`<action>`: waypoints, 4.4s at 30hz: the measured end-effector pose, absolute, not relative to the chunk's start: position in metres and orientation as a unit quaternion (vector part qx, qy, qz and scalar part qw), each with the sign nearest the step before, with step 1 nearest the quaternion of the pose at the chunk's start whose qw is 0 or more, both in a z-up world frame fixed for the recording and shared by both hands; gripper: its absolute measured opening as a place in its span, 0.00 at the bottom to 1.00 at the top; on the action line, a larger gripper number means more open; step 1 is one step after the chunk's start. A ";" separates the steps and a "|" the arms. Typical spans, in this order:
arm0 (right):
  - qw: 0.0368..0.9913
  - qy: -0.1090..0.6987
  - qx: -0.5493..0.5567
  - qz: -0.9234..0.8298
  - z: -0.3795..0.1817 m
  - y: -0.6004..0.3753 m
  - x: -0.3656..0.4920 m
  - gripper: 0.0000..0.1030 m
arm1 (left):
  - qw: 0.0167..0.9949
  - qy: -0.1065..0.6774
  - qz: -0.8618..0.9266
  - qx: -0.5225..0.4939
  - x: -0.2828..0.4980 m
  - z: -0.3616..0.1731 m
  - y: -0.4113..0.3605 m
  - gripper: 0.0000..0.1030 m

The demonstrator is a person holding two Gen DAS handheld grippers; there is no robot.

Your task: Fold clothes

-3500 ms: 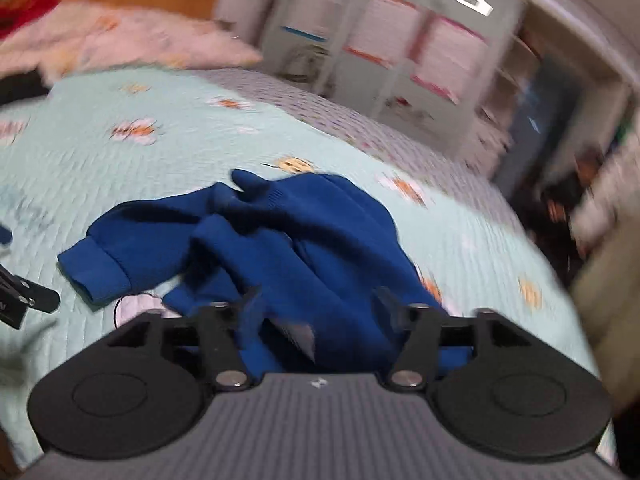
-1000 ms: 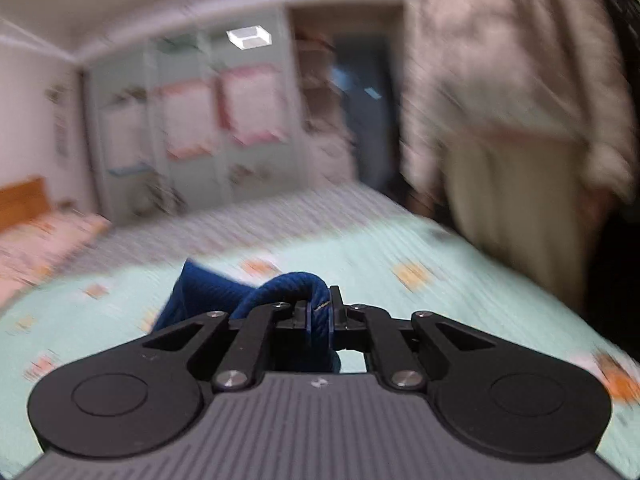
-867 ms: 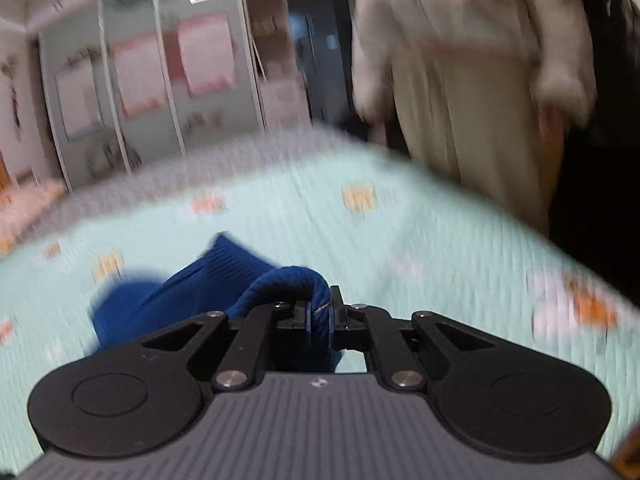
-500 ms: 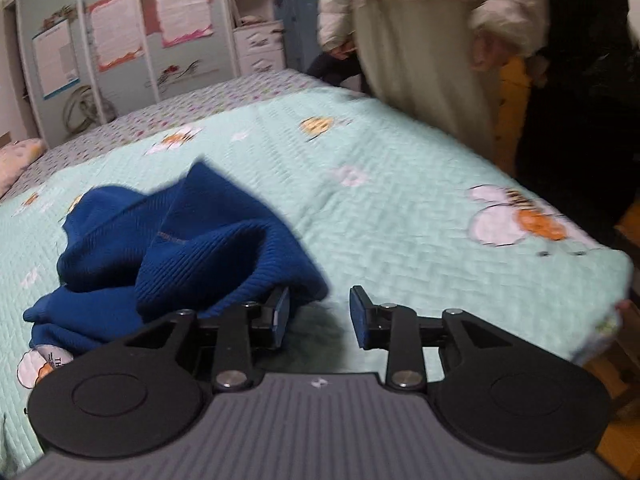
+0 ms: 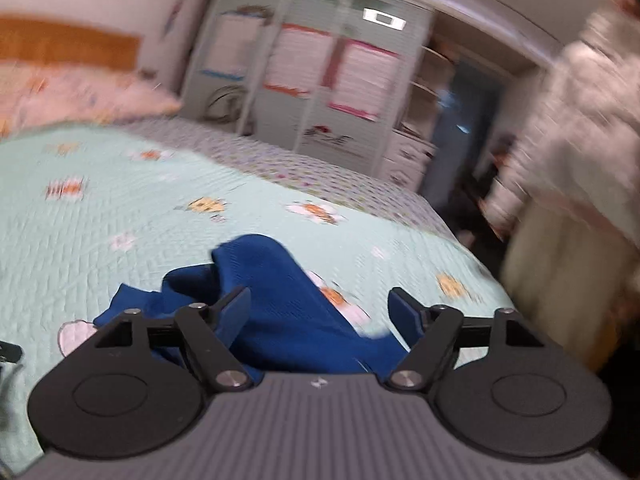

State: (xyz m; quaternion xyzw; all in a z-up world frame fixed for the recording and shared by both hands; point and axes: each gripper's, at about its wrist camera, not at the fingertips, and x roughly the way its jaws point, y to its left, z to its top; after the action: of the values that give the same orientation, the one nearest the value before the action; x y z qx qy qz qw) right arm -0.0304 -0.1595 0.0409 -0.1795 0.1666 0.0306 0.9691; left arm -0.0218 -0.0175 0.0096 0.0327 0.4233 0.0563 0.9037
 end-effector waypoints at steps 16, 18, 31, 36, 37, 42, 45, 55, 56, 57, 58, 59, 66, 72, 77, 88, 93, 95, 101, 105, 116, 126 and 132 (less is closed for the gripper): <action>0.923 0.279 -0.264 0.015 -0.001 -0.099 0.090 0.34 | 0.902 0.430 0.039 -0.024 -0.015 0.001 0.013 0.99; 0.936 0.265 -0.231 0.011 0.007 -0.110 0.082 0.13 | 0.902 0.429 0.037 -0.030 -0.015 0.002 0.015 0.99; 0.990 0.034 -0.101 0.093 0.185 -0.108 -0.005 0.11 | 0.923 0.381 0.046 -0.018 -0.031 0.022 0.015 0.99; 0.985 -0.039 -0.077 0.149 0.255 -0.085 -0.029 0.11 | 0.927 0.360 0.095 -0.046 -0.037 0.030 0.033 0.99; 0.983 -0.050 -0.069 0.160 0.268 -0.081 -0.032 0.11 | 0.927 0.352 0.112 -0.056 -0.039 0.033 0.040 0.99; 0.969 -0.098 -0.057 0.221 0.310 -0.068 -0.048 0.11 | 0.928 0.305 0.186 -0.111 -0.052 0.049 0.071 0.99; 0.959 -0.096 -0.064 0.259 0.309 -0.064 -0.051 0.11 | 0.926 0.291 0.202 -0.128 -0.056 0.053 0.080 0.99; 0.925 0.253 -0.127 0.252 0.156 -0.037 0.023 0.37 | 0.930 0.300 0.191 -0.092 -0.052 0.049 0.067 0.99; 0.922 0.266 -0.112 0.259 0.146 -0.039 0.021 0.42 | 0.930 0.302 0.190 -0.089 -0.051 0.048 0.066 0.99; 0.917 0.279 -0.094 0.270 0.139 -0.042 0.018 0.52 | 0.929 0.308 0.188 -0.087 -0.049 0.045 0.065 0.99; 0.912 0.290 -0.080 0.280 0.134 -0.043 0.015 0.55 | 0.927 0.314 0.187 -0.084 -0.047 0.043 0.063 0.99; 0.909 0.293 -0.073 0.286 0.132 -0.044 0.009 0.55 | 0.926 0.318 0.185 -0.080 -0.045 0.040 0.062 0.99; 0.920 0.286 0.051 0.263 0.118 -0.093 -0.015 0.77 | 0.925 0.331 0.181 -0.053 -0.040 0.033 0.051 0.99; 0.924 0.309 0.074 0.214 0.108 -0.133 -0.035 0.77 | 0.922 0.335 0.192 -0.033 -0.039 0.029 0.044 0.99; 0.928 0.291 0.021 0.232 0.120 -0.132 -0.058 0.77 | 0.920 0.335 0.201 -0.018 -0.040 0.031 0.038 0.99; 0.906 0.314 0.254 0.124 0.068 -0.215 -0.055 0.89 | 0.920 0.335 0.201 -0.011 -0.039 0.028 0.036 0.99; 0.885 0.332 0.260 0.200 0.040 -0.167 -0.029 0.89 | 0.917 0.347 0.199 -0.011 -0.034 0.022 0.038 0.99; 0.874 0.334 0.261 0.237 0.030 -0.143 -0.015 0.89 | 0.916 0.351 0.197 -0.008 -0.032 0.020 0.038 0.99; 0.878 0.363 0.193 0.247 0.023 -0.091 0.008 0.09 | 0.914 0.354 0.198 -0.006 -0.030 0.017 0.041 0.99; 0.927 0.279 0.114 0.222 0.073 -0.100 -0.011 0.09 | 0.910 0.364 0.199 -0.015 -0.025 0.012 0.044 0.99; 0.959 0.164 -0.230 -0.016 0.160 -0.164 0.049 0.16 | 0.916 0.356 0.188 -0.005 -0.028 0.016 0.039 0.99; 0.920 0.294 0.258 0.021 0.077 -0.270 0.043 0.51 | 0.918 0.361 0.161 0.030 -0.018 0.019 0.022 0.99; 0.864 0.332 0.368 0.084 0.010 -0.244 0.002 0.51 | 0.934 0.335 0.119 0.033 0.013 0.053 0.006 0.99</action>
State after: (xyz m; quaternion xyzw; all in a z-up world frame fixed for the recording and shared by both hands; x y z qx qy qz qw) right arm 0.0017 -0.2439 0.0102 0.3683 0.3318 0.0840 0.8644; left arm 0.0132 0.0062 0.0527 0.0326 0.3352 0.1185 0.9341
